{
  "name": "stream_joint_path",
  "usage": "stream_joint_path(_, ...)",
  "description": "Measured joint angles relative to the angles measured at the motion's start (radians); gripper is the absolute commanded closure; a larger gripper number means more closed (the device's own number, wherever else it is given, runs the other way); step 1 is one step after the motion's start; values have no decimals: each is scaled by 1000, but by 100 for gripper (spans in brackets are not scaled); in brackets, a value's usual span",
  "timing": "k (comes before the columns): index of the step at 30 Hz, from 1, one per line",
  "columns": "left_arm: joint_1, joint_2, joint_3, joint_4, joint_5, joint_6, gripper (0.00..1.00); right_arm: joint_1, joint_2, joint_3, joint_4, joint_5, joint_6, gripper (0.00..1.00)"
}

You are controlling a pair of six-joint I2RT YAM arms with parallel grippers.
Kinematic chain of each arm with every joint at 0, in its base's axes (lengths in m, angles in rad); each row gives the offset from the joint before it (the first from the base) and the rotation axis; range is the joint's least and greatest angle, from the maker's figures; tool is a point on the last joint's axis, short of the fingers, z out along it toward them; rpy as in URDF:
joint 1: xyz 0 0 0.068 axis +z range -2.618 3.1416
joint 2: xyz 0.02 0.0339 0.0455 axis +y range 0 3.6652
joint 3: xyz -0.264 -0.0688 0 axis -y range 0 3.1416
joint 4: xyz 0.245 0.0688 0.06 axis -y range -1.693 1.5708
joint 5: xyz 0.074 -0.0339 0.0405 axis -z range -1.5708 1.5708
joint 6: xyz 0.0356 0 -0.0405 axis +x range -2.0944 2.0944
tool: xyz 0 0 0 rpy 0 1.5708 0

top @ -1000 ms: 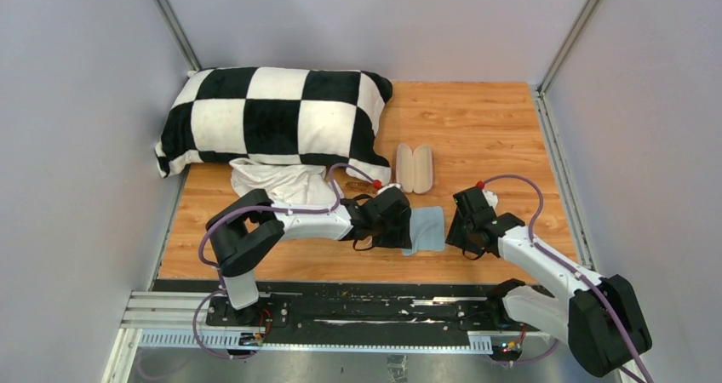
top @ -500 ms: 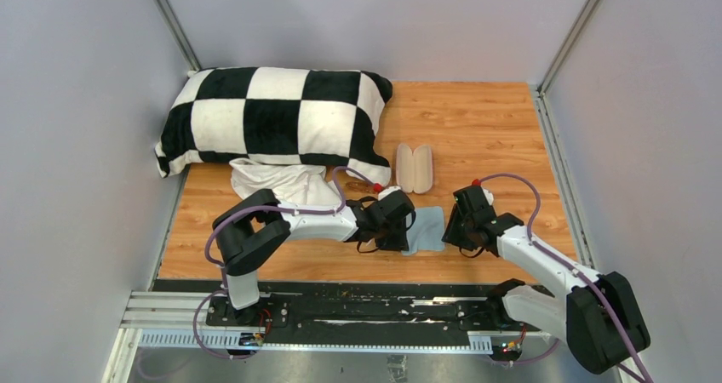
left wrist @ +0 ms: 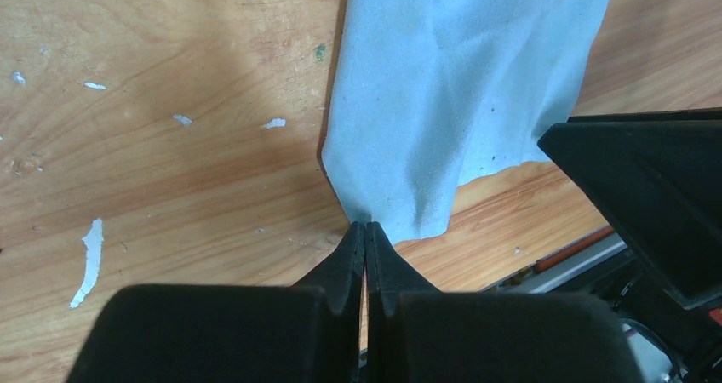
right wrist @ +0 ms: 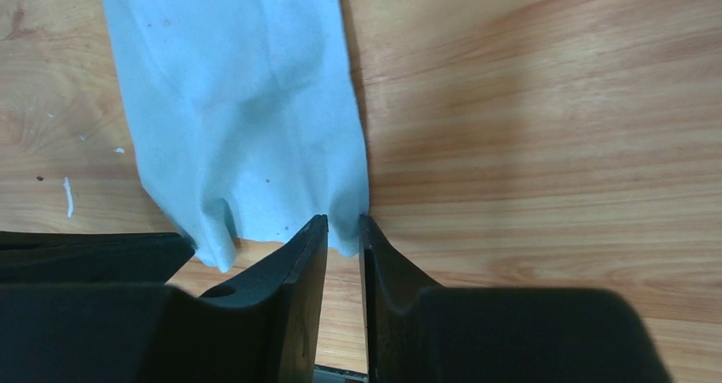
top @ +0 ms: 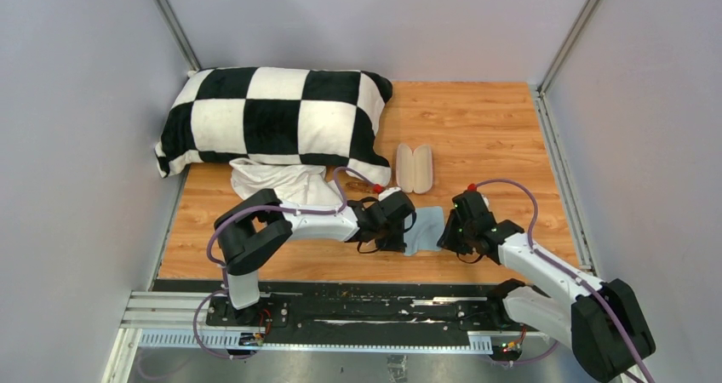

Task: Organize the sunglasses
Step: Adjust the glasses cleaning cloth at the center of the board.

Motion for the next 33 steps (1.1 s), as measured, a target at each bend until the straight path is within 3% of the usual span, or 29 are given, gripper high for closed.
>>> stream_joint_path(4,-1,0,1,-1,-4,2,100,25,26,3,26,-10,12,100)
stream_joint_path(12,1,-6,17,-37,-63,66,100,40,42,24,7,-12,7,100)
stream_joint_path(23,92,-76,90,-96,-104,208,99,40,5,120,-106,26,-40,100)
stream_joint_path(28,79,-101,84,-89,-65,239,68,41,-23,66,-126,25,-39,100)
stream_joint_path(30,48,-101,69,-84,-48,252,60,42,-51,31,-149,26,-39,87)
stream_joint_path(33,-23,-101,64,-94,-29,264,55,42,-122,-8,-196,24,-35,65)
